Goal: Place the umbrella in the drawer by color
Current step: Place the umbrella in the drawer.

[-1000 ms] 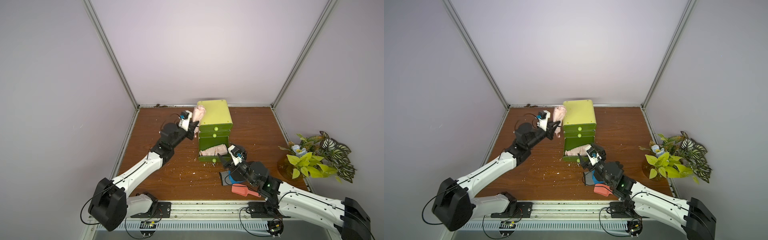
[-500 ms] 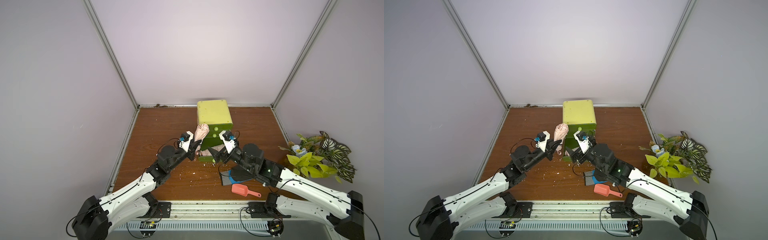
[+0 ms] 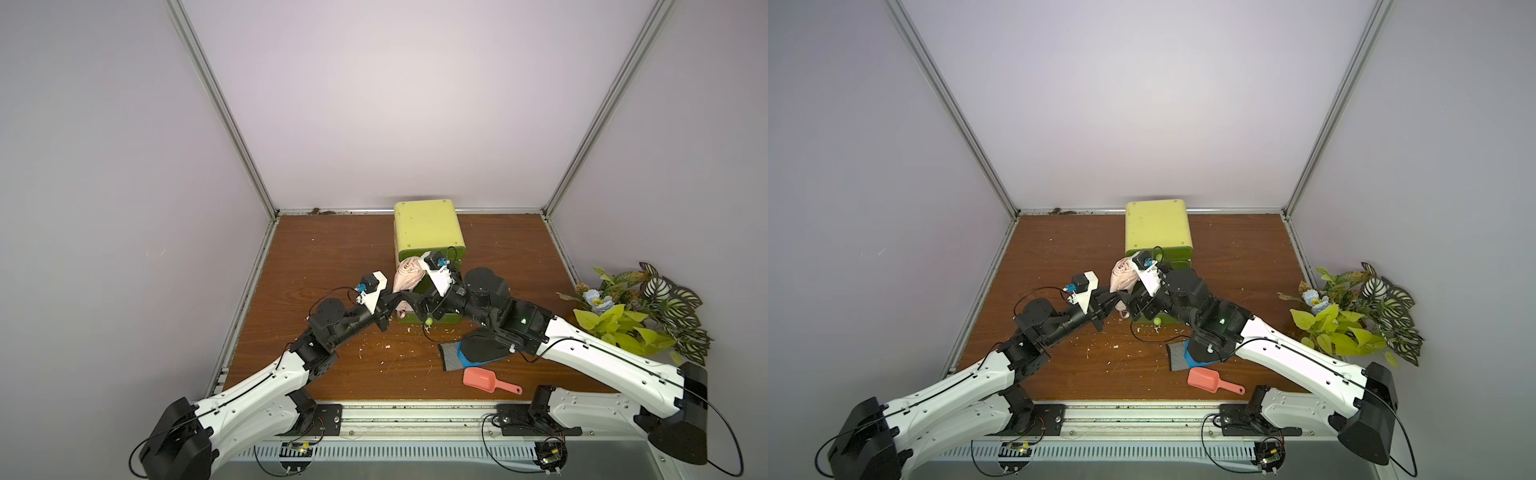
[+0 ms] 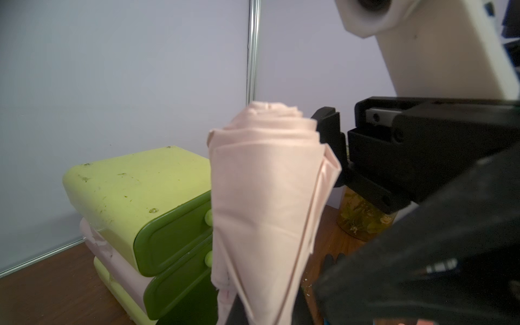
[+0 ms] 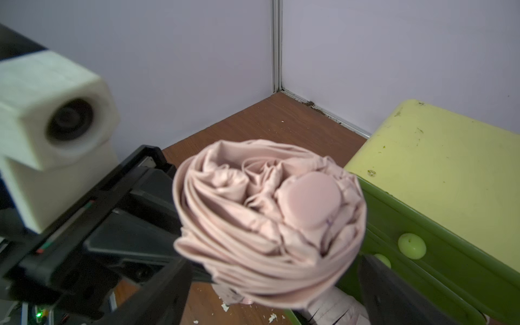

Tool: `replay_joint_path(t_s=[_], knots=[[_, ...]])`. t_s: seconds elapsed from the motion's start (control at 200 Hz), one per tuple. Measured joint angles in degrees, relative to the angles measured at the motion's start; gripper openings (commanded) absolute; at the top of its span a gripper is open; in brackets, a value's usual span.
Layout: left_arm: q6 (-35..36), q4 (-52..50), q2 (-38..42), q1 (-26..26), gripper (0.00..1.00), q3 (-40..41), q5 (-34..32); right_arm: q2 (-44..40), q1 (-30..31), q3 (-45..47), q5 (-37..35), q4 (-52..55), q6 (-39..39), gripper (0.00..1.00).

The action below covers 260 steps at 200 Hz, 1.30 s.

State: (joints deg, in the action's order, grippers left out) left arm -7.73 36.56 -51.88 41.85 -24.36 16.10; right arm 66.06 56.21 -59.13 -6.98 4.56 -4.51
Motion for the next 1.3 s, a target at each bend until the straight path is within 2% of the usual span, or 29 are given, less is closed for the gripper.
replay_joint_path(t_s=[0.245, 0.635, 0.751, 0.951, 1.041, 1.151, 1.216, 1.251, 1.276, 1.301], knots=[[0.02, 1.44, -0.83, 0.13, 0.03, 0.68, 2.23, 0.57, -0.96, -1.99, 0.57, 3.69, 0.74, 0.99], [0.92, 3.37, -2.78, 0.83, 0.03, 1.49, 7.13, 1.18, -2.93, -5.53, 10.10, 10.62, 3.69, 0.99], [0.90, 3.54, -3.91, 0.96, 0.03, 1.49, 8.79, 1.18, -3.10, -5.55, 10.97, 11.63, 3.93, 0.95], [0.92, 3.54, -4.15, 1.27, 0.06, 1.49, 9.79, 1.16, -3.48, -5.55, 12.76, 12.46, 4.07, 0.79], [1.03, 3.52, -4.15, 1.27, 0.06, 1.49, 9.64, 1.03, -3.63, -5.53, 13.44, 12.46, 3.67, 0.59], [1.70, 3.45, -4.17, 1.31, 0.10, 1.49, 9.66, 0.44, -3.82, -5.07, 14.23, 12.37, 3.76, 0.40], [1.92, 3.45, -4.33, 1.40, 0.14, 1.49, 9.62, -0.22, -3.82, -4.31, 14.58, 12.02, 3.48, 0.34], [1.95, 3.45, -4.42, 1.42, 0.17, 1.49, 9.55, -0.72, -3.85, -3.74, 14.56, 11.63, 3.41, 0.23], [1.90, 3.45, -4.46, 1.53, 0.21, 1.49, 9.51, -1.01, -3.85, -3.32, 14.47, 11.41, 3.08, 0.17], [1.79, 3.48, -4.46, 1.68, 0.27, 1.49, 9.27, -1.36, -3.82, -2.80, 14.23, 10.84, 2.73, 0.16]])
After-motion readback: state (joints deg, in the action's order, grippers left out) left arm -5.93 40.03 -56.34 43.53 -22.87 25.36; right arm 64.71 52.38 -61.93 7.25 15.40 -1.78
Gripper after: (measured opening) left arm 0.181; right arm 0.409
